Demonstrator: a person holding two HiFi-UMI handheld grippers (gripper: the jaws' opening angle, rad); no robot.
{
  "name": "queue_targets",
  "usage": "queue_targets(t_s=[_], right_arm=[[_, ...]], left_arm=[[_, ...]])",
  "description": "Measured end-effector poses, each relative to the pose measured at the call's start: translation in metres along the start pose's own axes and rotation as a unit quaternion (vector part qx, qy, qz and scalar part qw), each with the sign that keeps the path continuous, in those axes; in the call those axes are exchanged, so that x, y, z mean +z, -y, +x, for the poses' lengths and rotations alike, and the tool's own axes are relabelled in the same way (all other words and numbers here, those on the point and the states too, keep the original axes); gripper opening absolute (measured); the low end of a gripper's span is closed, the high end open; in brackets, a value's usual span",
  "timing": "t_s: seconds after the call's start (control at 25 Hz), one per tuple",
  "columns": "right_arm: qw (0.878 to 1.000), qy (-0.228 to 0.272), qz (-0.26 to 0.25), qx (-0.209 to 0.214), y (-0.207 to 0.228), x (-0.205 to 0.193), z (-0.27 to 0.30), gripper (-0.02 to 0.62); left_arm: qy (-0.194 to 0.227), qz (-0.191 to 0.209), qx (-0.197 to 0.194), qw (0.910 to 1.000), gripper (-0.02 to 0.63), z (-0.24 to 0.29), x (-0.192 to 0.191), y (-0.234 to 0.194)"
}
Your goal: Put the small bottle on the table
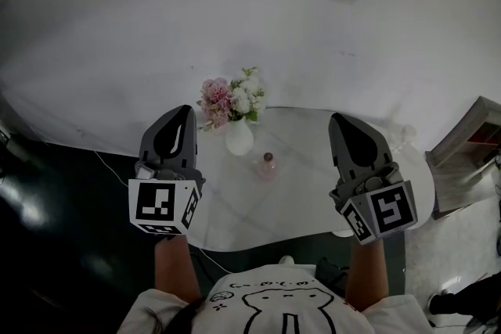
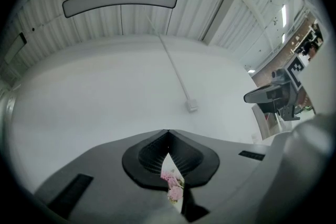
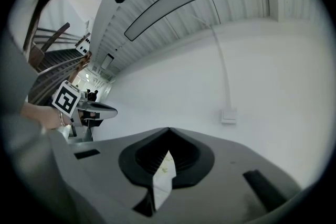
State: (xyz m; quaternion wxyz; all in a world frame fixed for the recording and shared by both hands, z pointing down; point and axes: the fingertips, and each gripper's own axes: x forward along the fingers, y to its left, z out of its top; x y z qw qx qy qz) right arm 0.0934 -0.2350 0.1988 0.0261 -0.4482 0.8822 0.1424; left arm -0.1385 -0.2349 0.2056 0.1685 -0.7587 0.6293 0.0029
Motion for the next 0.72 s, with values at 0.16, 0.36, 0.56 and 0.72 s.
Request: queue_targets(t_s=[0.16, 0.36, 0.56, 0.72], right_arm=[[1.000, -0.001, -0.005, 0.002, 0.0005, 0.0006, -0.0030, -0.008], [1.000, -0.009, -0.006, 0.003, 0.0002, -0.0019, -0.0063, -0.008], [1.000, -0.014, -0.005, 0.003, -0.0007, -0.0048, -0.0087, -0.008], [1.000, -0.017, -0.006, 0.003, -0.0011, -0.0060, -0.0086, -0.008]], left_arm=[[0.003, -0.002, -0.001, 1.0000, 0.005, -0.0003, 0.0003, 0.0020], [0.009, -0.006, -0.003, 0.9999, 0.005, -0.0029, 0.0043, 0.0050], [0.007, -0.002, -0.005, 1.0000, 0.005, -0.0041, 0.0065, 0.0087], [0.005, 0.005, -0.006, 1.0000, 0.005, -0.0048, 0.0061, 0.0102]])
